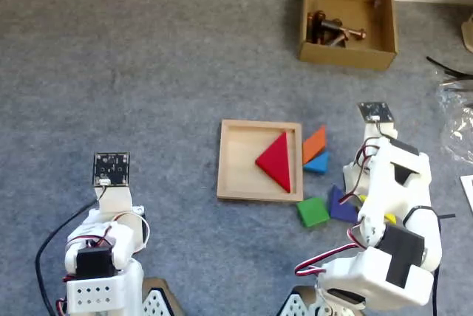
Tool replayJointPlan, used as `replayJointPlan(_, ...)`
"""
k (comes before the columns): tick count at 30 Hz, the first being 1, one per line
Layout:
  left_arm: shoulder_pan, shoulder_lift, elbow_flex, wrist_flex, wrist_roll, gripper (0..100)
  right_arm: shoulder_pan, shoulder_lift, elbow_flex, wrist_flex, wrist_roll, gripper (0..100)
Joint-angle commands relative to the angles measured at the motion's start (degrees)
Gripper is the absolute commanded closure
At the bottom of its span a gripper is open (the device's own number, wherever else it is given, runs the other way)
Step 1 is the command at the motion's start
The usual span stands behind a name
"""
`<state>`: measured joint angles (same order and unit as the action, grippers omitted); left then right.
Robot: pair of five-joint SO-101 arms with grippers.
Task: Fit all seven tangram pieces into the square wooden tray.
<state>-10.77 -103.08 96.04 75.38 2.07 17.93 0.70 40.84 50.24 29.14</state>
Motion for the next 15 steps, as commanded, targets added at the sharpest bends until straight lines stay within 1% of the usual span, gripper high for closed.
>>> replayJointPlan(1,-0.48,0.40,1.19,0.44,0.09,100,0.66,1.10,0.75,-0.57,0.26,77.6)
replayJointPlan(8,-0.48,0.40,1.19,0.44,0.09,100,1.27,1.10,-2.07,-0.04,0.26,78.8)
replayJointPlan(15,-0.48,0.40,1.19,0.44,0.09,100,1.36,1.01,-6.02,7.43,0.70,78.4)
